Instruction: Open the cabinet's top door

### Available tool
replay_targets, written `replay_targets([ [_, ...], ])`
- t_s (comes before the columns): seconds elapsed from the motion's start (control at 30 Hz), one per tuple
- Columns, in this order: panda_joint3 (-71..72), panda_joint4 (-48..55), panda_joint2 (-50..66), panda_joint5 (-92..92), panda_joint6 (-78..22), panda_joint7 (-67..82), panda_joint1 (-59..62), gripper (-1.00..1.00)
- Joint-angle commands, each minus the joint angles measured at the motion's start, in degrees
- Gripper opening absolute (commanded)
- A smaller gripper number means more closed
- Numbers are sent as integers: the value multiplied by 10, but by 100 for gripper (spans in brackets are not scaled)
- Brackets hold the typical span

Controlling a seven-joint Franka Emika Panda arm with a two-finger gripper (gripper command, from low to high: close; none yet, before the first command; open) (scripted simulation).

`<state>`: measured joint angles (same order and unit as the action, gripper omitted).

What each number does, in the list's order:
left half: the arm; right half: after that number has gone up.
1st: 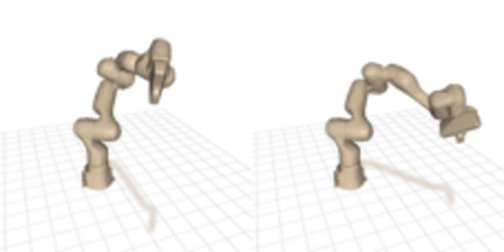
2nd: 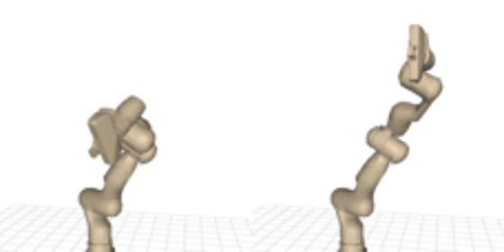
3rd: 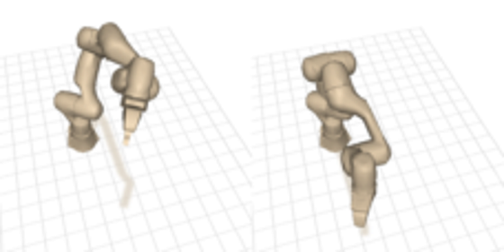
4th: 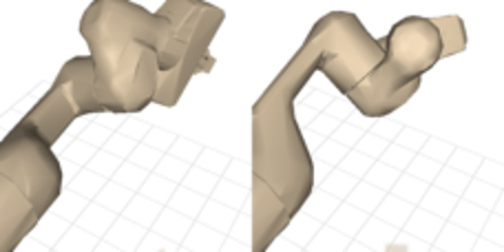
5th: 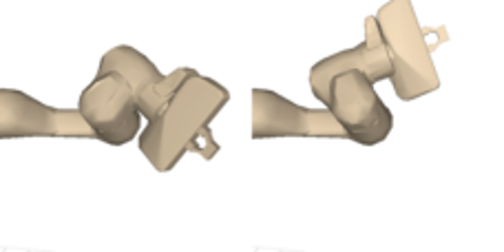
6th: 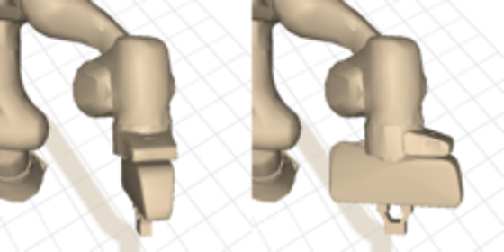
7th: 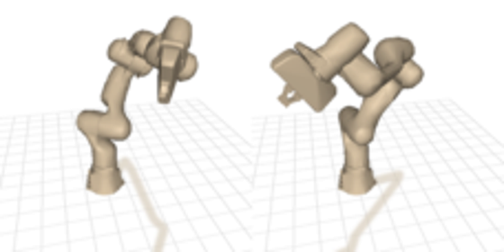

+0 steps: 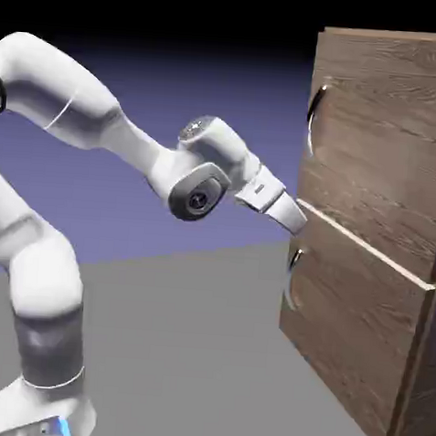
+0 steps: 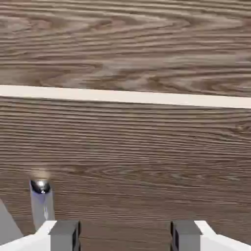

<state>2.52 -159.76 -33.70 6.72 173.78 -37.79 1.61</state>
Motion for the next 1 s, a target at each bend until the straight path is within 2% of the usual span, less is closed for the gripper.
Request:
replay_targets([
  [0.0, 9, 5, -4, 25, -1, 17, 9, 0],
  [0.97, 280, 138, -116, 748, -25, 519, 255, 0],
])
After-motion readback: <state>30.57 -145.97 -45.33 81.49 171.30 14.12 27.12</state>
